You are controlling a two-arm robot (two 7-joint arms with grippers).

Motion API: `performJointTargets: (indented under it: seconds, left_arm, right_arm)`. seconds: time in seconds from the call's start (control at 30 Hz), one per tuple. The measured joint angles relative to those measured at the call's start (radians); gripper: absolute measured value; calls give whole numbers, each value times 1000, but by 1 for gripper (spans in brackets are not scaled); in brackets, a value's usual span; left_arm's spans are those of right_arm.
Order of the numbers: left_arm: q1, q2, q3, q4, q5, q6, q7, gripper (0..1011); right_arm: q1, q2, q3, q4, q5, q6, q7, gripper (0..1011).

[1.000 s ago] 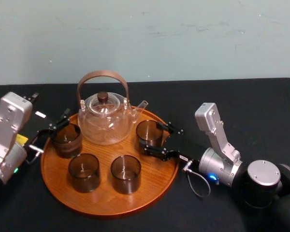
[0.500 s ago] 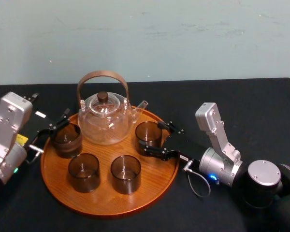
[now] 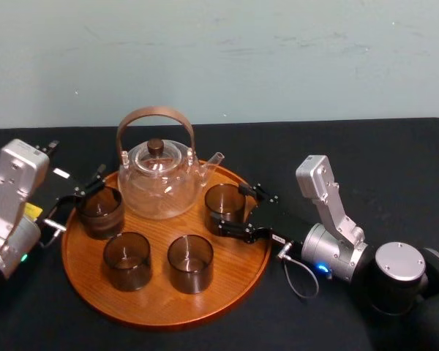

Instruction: Pick up the glass from the table and place it on the tray.

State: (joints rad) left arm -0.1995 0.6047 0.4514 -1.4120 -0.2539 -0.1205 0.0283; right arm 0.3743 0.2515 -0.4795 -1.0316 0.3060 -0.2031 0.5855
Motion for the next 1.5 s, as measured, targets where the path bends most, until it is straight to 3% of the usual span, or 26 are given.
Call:
performJointTargets:
  seconds: [0.63, 1.5]
  left_arm:
    - [0, 0, 0, 0, 0, 0, 0, 1001]
    - [0, 0, 0, 0, 0, 0, 0, 1001]
  right_arm:
    - [-1, 0, 8, 0, 0, -8, -2, 1002]
    - [-47, 50, 29, -157, 36, -20, 8, 1002]
